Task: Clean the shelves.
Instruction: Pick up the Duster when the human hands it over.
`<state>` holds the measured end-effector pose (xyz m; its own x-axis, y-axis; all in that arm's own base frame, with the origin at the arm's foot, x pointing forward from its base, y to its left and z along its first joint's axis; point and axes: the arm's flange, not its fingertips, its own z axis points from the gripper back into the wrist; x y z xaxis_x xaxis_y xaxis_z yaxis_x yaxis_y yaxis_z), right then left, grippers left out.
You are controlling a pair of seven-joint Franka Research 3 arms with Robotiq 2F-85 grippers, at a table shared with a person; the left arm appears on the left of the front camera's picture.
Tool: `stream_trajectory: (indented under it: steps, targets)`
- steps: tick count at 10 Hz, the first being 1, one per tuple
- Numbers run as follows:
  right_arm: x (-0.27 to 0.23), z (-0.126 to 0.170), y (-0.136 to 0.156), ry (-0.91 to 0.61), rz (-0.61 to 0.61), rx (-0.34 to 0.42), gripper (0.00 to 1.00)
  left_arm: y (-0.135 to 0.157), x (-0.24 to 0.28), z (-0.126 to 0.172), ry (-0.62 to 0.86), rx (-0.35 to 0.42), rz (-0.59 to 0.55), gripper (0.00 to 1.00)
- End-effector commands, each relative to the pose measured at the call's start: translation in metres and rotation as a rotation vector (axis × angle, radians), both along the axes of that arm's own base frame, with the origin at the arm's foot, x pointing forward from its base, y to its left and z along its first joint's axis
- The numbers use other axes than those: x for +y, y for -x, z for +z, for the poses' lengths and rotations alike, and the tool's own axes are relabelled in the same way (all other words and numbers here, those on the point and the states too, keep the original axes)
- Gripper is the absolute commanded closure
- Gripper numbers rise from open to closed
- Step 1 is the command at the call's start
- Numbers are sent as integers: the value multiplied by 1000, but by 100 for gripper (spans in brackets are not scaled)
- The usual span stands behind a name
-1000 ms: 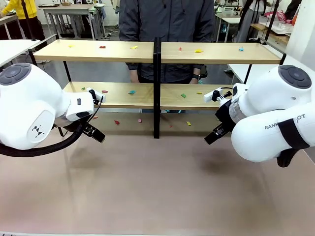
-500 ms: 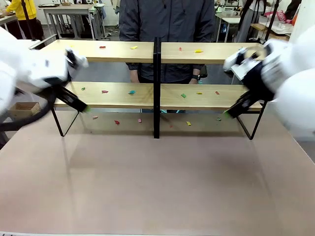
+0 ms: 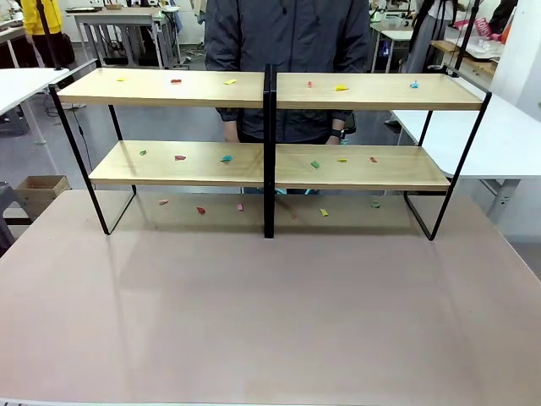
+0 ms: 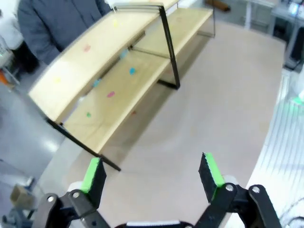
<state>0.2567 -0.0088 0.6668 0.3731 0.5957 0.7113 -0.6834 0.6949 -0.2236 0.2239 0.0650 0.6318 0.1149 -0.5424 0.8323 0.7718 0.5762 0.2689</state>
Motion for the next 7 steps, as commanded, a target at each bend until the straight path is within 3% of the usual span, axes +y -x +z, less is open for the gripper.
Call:
stream_trajectory:
  steps: [1,3,7]
  targets:
    - [-8,-2,-6,-40,37,-10,0,20,-2,-41,98,-85,-19,0]
    - [-10,8,0,-71,50,-55,0,21,-11,-40,158,-176,-10,0]
    - [-8,22,0,-92,71,-97,0,21,-15,-38,180,-180,0,0]
